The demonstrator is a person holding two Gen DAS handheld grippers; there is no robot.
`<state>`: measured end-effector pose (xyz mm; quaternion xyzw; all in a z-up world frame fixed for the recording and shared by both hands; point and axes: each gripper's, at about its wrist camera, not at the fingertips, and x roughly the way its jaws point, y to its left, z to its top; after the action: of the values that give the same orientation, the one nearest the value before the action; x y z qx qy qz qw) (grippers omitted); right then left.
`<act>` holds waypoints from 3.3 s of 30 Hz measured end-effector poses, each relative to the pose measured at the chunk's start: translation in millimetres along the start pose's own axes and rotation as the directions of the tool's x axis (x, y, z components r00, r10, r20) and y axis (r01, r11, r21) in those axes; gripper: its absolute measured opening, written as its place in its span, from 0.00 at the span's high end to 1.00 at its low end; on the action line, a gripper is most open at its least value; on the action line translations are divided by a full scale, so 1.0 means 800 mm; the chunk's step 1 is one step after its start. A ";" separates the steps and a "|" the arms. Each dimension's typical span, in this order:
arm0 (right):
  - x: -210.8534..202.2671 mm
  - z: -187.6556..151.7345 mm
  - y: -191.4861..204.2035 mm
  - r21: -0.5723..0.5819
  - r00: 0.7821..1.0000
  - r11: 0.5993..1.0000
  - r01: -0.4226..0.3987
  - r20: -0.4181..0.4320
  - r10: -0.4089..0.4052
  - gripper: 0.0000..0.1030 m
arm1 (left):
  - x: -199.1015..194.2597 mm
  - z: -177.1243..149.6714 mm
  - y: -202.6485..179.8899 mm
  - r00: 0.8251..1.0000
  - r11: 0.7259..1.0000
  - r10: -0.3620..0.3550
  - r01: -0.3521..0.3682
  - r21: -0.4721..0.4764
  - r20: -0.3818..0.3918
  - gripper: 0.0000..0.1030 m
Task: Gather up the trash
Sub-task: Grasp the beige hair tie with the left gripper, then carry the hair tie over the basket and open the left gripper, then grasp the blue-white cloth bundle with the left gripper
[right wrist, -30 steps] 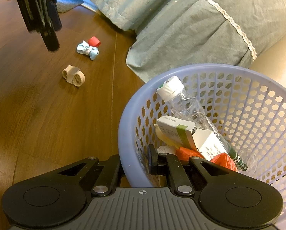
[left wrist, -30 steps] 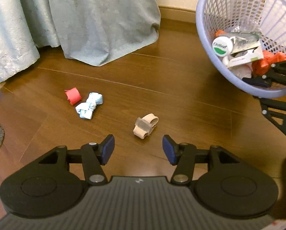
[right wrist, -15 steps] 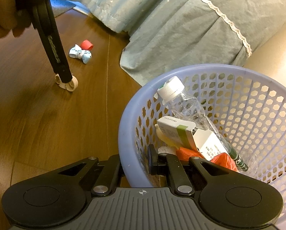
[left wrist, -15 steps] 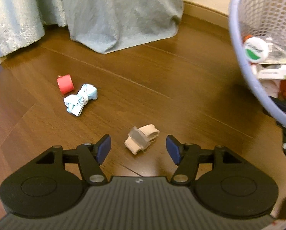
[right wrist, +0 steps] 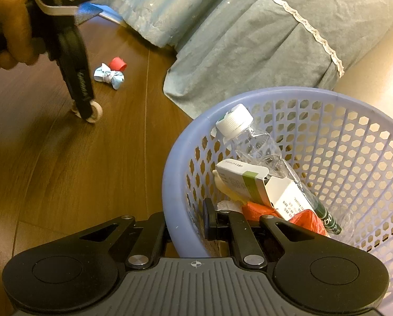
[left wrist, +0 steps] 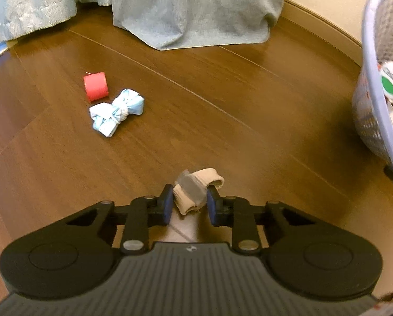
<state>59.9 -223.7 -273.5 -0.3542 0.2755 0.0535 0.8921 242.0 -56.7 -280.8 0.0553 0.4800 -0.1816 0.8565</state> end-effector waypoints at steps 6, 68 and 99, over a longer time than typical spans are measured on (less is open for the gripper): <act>0.000 0.002 -0.003 0.004 1.000 1.000 -0.001 -0.006 0.001 0.94 | -0.037 -0.021 0.013 1.000 0.997 0.003 -0.002 0.073 -0.019 0.80; -0.013 0.010 -0.004 0.003 0.999 0.999 -0.035 -0.011 0.035 0.94 | -0.147 0.065 -0.048 0.971 0.973 -0.103 0.053 0.223 0.214 0.51; 0.019 0.032 -0.010 -0.001 0.999 1.000 -0.026 -0.048 0.026 0.94 | -0.063 0.063 0.075 0.995 0.985 0.063 -0.074 0.157 0.071 0.42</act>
<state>86.9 -214.2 -261.3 -0.3528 0.3013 0.0566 0.8841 280.4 -1.5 -216.7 0.1340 0.4334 -0.1916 0.8704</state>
